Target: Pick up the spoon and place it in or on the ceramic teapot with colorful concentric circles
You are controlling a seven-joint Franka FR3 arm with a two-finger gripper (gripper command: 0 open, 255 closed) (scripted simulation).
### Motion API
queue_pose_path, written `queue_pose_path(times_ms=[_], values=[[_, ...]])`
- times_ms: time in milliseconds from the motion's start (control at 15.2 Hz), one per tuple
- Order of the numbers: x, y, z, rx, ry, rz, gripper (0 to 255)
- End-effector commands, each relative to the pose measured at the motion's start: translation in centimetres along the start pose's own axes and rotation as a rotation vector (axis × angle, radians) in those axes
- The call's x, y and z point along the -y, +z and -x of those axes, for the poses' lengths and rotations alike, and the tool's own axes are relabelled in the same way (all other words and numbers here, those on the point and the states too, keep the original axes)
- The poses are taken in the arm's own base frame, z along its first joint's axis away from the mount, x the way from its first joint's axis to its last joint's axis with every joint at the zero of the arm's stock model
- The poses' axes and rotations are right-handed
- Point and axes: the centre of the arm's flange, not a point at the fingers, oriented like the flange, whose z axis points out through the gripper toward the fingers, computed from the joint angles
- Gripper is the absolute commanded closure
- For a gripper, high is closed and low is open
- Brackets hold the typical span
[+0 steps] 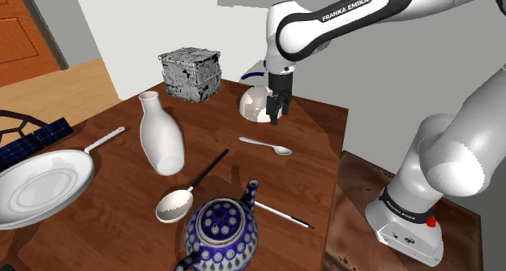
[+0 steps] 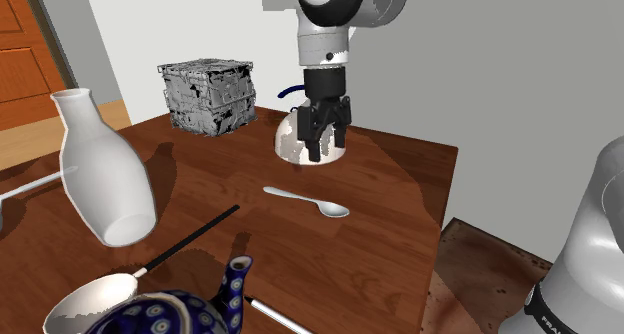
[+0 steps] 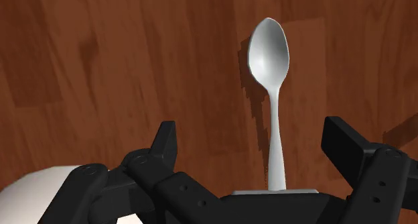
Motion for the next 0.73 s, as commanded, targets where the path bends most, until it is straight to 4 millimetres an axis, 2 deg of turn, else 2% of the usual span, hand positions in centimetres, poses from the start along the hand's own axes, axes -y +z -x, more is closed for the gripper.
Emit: queue_pose_path(times_ms=[0,264,660], values=[[1.0,1.4,-1.6,0.002,-0.037,-0.01,0],[3.5,4.3,-5.2,0.007,-0.108,-0.028,0],[3.6,7.1,-5.4,0.007,-0.111,-0.029,0]])
